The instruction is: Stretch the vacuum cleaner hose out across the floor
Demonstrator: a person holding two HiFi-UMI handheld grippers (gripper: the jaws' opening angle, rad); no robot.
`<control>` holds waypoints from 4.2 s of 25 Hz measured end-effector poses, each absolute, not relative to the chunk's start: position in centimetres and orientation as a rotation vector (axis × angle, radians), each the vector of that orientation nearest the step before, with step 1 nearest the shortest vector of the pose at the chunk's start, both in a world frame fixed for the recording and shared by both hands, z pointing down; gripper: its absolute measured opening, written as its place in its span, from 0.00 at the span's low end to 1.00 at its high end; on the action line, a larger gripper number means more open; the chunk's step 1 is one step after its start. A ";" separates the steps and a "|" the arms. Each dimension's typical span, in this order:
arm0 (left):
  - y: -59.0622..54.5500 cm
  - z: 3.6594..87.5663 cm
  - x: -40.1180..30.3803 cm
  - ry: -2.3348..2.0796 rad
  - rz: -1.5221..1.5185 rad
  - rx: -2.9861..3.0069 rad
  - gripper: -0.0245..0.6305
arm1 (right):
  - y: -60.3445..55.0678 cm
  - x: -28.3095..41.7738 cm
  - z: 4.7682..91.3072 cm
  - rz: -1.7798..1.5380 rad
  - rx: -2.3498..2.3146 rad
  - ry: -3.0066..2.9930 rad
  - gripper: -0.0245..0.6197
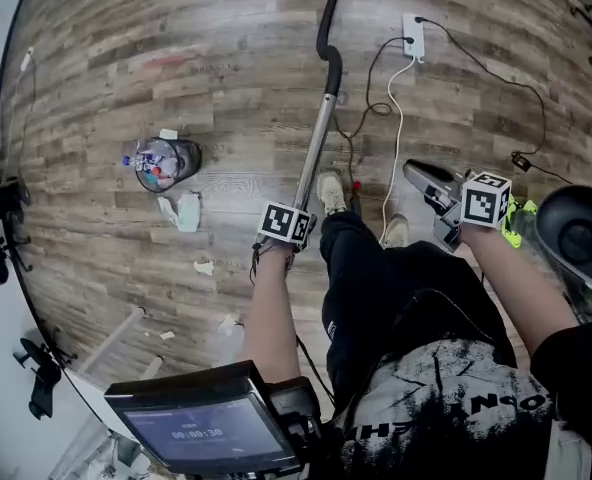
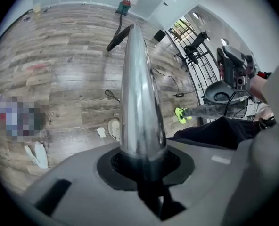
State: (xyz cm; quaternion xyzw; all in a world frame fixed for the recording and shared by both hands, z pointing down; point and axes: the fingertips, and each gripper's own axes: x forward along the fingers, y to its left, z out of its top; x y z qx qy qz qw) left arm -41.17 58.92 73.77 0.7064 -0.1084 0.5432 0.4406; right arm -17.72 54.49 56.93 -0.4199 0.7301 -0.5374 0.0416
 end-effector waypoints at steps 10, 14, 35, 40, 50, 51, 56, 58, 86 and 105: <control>60.4 86.2 -44.1 -0.365 1.266 1.736 0.18 | 51.5 -21.8 71.8 -1.633 -1.098 2.527 0.15; 59.2 92.0 -46.9 -0.421 1.340 1.784 0.19 | 49.4 -24.8 78.4 -1.569 -0.961 2.669 0.16; 62.2 117.0 -52.2 -0.465 1.303 1.858 0.18 | 44.2 -29.5 90.9 -1.082 -0.710 3.078 0.14; 63.7 120.5 -50.8 -0.407 1.366 1.798 0.20 | 46.6 -31.3 92.5 -0.985 -0.614 3.301 0.13; 65.1 122.9 -50.1 -0.385 1.358 1.694 0.36 | 48.3 -34.1 92.5 -0.965 -0.443 3.370 0.13; 65.0 122.9 -49.7 -0.386 1.330 1.694 0.38 | 48.2 -34.1 92.6 -0.962 -0.435 3.375 0.13; 64.7 121.8 -48.8 -0.390 1.245 1.698 0.39 | 48.3 -33.9 93.4 -0.977 -0.437 3.365 0.13; 63.8 120.6 -49.1 -0.398 1.250 1.722 0.38 | 48.1 -34.1 93.3 -0.974 -0.435 3.357 0.13; 47.3 68.0 -42.8 -0.476 1.006 2.239 0.04 | 42.8 -29.6 54.2 -0.979 -0.909 3.116 0.05; 43.5 24.0 -21.5 -0.138 0.027 2.855 0.04 | 48.6 -12.2 25.4 -0.298 -1.670 2.776 0.05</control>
